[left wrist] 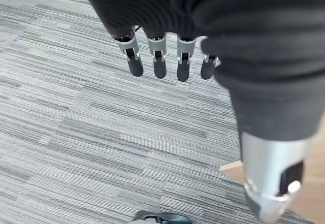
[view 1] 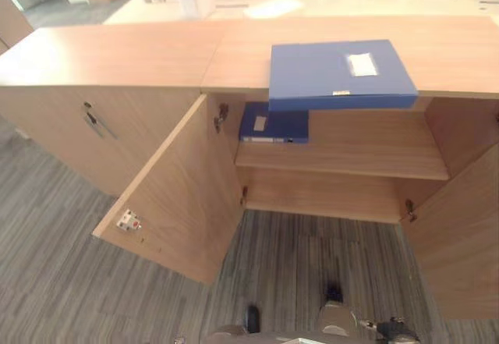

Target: Put the empty folder in the office cabinet

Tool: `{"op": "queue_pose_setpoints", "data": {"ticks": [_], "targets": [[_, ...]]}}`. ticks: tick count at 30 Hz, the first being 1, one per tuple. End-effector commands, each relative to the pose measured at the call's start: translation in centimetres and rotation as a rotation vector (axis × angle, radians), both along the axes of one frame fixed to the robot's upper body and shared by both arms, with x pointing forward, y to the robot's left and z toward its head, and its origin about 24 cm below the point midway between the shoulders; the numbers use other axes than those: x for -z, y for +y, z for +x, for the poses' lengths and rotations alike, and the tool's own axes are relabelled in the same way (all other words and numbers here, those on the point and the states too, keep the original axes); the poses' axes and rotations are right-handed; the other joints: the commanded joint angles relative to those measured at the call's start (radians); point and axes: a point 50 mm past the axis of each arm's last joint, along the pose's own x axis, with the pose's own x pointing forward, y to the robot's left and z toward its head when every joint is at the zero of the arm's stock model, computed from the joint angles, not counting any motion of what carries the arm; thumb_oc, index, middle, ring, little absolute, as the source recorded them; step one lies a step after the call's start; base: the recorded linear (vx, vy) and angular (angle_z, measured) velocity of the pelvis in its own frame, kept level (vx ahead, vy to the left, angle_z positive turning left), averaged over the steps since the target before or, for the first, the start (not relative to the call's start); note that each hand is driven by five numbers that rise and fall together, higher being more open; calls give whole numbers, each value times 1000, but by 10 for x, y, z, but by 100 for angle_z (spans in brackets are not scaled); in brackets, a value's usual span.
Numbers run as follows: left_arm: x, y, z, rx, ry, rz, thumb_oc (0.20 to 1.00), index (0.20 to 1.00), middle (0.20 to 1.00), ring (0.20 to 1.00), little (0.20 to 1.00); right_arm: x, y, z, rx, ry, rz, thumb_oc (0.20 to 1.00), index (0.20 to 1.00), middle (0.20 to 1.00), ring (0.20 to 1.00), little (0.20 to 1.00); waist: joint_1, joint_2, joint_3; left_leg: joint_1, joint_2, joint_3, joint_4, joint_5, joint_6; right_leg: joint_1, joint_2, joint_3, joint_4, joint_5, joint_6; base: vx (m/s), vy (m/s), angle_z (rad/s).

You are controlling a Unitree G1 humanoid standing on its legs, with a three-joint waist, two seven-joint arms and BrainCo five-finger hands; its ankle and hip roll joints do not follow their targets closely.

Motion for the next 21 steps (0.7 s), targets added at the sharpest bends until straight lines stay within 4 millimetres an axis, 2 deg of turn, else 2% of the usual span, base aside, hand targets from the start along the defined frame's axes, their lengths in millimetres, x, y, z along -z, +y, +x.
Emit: {"op": "queue_pose_setpoints", "data": {"ticks": [1,2,4,7,8,11,13,14,15,16,17,18,21], "targets": [[-4,23,-10,-37,13,72,1000,1000,1000,1000,1000,-3,-17,-5,94,0,-40,1000,1000,1000,1000,1000,-11,-48,-6,74,28,-2,-14,-94,-45,34,44,-26,-143,154,37,238,-268,9],[-4,23,-10,-37,13,73,1000,1000,1000,1000,1000,-3,-16,-5,94,0,-40,1000,1000,1000,1000,1000,-12,-47,-5,76,28,-3,-14,-95,-46,37,45,-27,-145,154,37,145,-201,20],[-4,24,-13,-52,22,77,1000,1000,1000,1000,1000,-3,-18,-9,75,13,-43,1000,1000,1000,1000,1000,-15,-50,-31,87,65,-5,-8,-106,-65,61,66,-50,-160,141,29,190,-298,47],[-4,22,-8,-48,1,71,1000,1000,1000,1000,1000,-9,-31,0,89,-32,-75,1000,1000,1000,1000,1000,-15,-51,-55,62,107,-8,85,-134,-92,94,124,-49,-151,77,-14,206,-377,46],[-4,22,-8,-48,1,71,1000,1000,1000,1000,1000,-9,-31,0,89,-32,-75,1000,1000,1000,1000,1000,-16,-50,-55,61,108,-8,87,-136,-92,94,125,-50,-150,77,-14,85,-178,1],[-4,18,0,-77,-36,63,1000,1000,1000,1000,1000,-15,-39,11,97,-75,-100,1000,1000,1000,1000,1000,-14,-54,-54,15,96,-9,217,-154,-100,124,145,-49,-145,30,-47,80,-186,-3],[-7,15,21,-73,-112,66,1000,1000,1000,1000,1000,-21,-49,19,114,-106,-131,1000,1000,1000,1000,1000,-11,-69,-42,-59,58,13,273,-133,-104,166,142,-60,-159,-1,-64,57,-140,9],[-7,15,21,-73,-112,66,1000,1000,1000,1000,1000,-21,-49,19,114,-106,-131,1000,1000,1000,1000,1000,-11,-69,-42,-59,58,13,273,-133,-104,166,142,-60,-159,-1,-64,65,-56,7],[-10,14,36,-74,-178,71,1000,1000,1000,1000,1000,-23,-54,20,123,-115,-152,1000,1000,1000,1000,1000,2,-64,-42,-129,50,6,197,-66,-102,186,152,-64,-173,-3,-59,94,-19,4],[-14,13,48,-47,-230,74,1000,1000,1000,1000,1000,-25,-54,24,104,-121,-159,1000,1000,1000,1000,1000,15,-61,-43,-132,37,-17,162,-59,-94,193,163,-53,-169,-8,-60,97,-19,13],[-14,13,48,-47,-230,74,1000,1000,1000,1000,1000,-25,-54,24,105,-121,-159,1000,1000,1000,1000,1000,17,-61,-41,-127,37,-16,159,-58,-94,195,163,-51,-169,-9,-60,51,-24,7],[-17,14,56,-42,-266,87,1000,1000,1000,1000,1000,-25,-55,25,110,-122,-165,1000,1000,1000,1000,1000,19,-60,-38,-134,34,-31,147,-42,-93,202,172,-50,-171,-8,-60,53,-24,-4],[-39,13,91,-19,-478,97,1000,1000,1000,1000,1000,-21,-53,14,120,-91,-169,1000,1000,1000,1000,1000,21,-42,-61,-74,49,-20,46,-17,-85,245,198,-54,-209,-8,-59,144,10,-29]]}}
